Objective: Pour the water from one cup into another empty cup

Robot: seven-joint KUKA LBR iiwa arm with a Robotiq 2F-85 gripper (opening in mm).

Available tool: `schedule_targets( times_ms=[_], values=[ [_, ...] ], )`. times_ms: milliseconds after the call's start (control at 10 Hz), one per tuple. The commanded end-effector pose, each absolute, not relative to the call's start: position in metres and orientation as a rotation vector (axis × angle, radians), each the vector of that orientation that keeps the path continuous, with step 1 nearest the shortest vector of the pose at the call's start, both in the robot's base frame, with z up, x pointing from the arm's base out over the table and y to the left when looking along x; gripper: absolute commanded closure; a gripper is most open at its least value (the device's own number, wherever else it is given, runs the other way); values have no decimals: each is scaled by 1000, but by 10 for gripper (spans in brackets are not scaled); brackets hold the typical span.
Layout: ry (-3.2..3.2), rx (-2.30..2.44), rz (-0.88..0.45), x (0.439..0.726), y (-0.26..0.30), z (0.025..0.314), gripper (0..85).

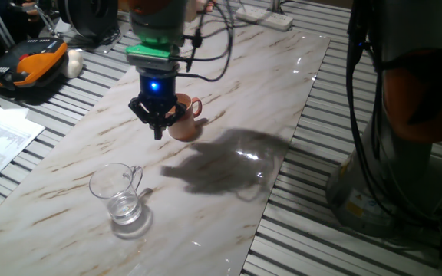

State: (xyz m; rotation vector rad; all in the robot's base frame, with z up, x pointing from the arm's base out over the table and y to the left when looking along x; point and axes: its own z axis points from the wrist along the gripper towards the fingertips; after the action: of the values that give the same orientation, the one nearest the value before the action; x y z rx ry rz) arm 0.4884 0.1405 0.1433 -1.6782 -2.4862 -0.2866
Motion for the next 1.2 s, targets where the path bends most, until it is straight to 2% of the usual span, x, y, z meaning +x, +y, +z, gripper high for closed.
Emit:
schedule_targets(
  times_ms=[0,300,1100],
  values=[
    [-2471,-1696,-308,488,141,143,850],
    [-2431,-1722,-352,486,143,141,850],
    [-2413,-1729,-254,497,162,150,850]
  ],
)
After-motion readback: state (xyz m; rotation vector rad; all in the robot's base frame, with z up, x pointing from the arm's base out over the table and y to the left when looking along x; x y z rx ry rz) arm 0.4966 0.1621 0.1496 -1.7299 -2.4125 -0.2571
